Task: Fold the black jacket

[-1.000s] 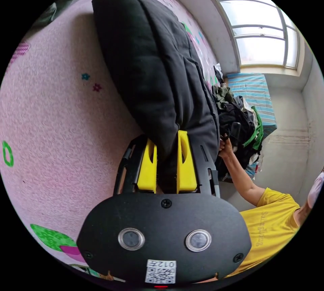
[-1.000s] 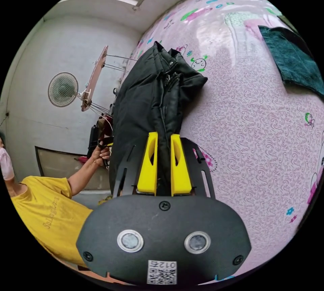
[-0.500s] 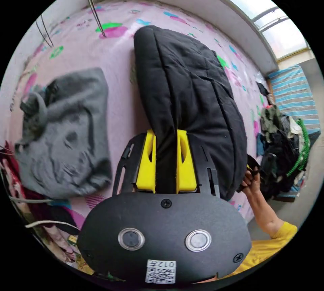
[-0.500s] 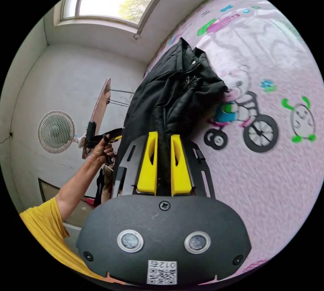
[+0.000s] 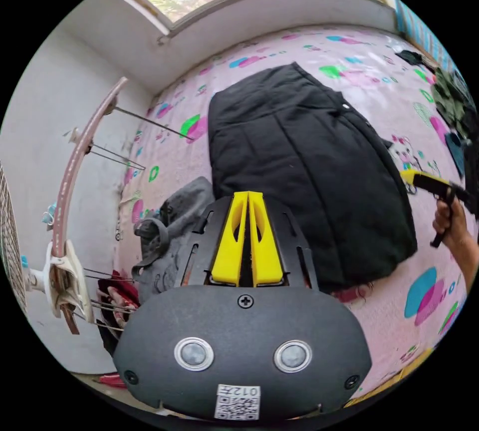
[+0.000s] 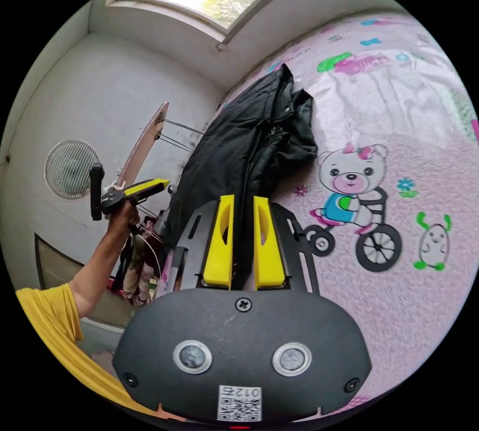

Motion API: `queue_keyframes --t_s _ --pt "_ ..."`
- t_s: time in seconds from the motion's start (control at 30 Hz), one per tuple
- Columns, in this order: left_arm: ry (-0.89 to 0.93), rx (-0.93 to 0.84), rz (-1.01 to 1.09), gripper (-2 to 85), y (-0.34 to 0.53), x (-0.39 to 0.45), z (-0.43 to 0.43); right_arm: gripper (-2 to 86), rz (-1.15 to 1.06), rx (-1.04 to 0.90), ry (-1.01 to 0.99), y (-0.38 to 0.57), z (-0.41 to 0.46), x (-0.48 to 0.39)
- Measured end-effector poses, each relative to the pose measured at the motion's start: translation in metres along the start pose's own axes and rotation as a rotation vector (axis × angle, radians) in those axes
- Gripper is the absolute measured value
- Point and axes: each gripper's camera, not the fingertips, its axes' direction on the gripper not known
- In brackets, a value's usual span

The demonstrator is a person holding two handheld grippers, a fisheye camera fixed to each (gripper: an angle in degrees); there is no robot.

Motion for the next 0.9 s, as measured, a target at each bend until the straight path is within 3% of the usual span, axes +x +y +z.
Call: queue_keyframes --t_s 0.1,0.23,0.47,0.67,0.9 --pt "-0.014 -0.117 0.083 -0.2 0.019 0.06 0.025 2.6 -0.048 0.008 0.071 0.05 -0.04 -0.031" --pt "-0.107 -0.095 0.014 -0.2 0.033 0.104 0.014 1.8 -0.133 -0.053 0.294 0.138 -0.098 -0.076" --pt "0.187 0.16 -0.023 -0.2 0.088 0.24 -0.089 0.4 -0.299 -0.218 0.765 0.28 -0.196 -0.162" --pt "0.552 0.339 0.139 -0.2 0.157 0.396 -0.168 0.1 -0.229 -0.06 1.023 0.371 -0.297 -0.236" --pt "0.898 0.241 0.328 -0.1 0.201 0.531 -0.205 0.1 -0.019 0.016 0.979 0.448 -0.383 -0.253"
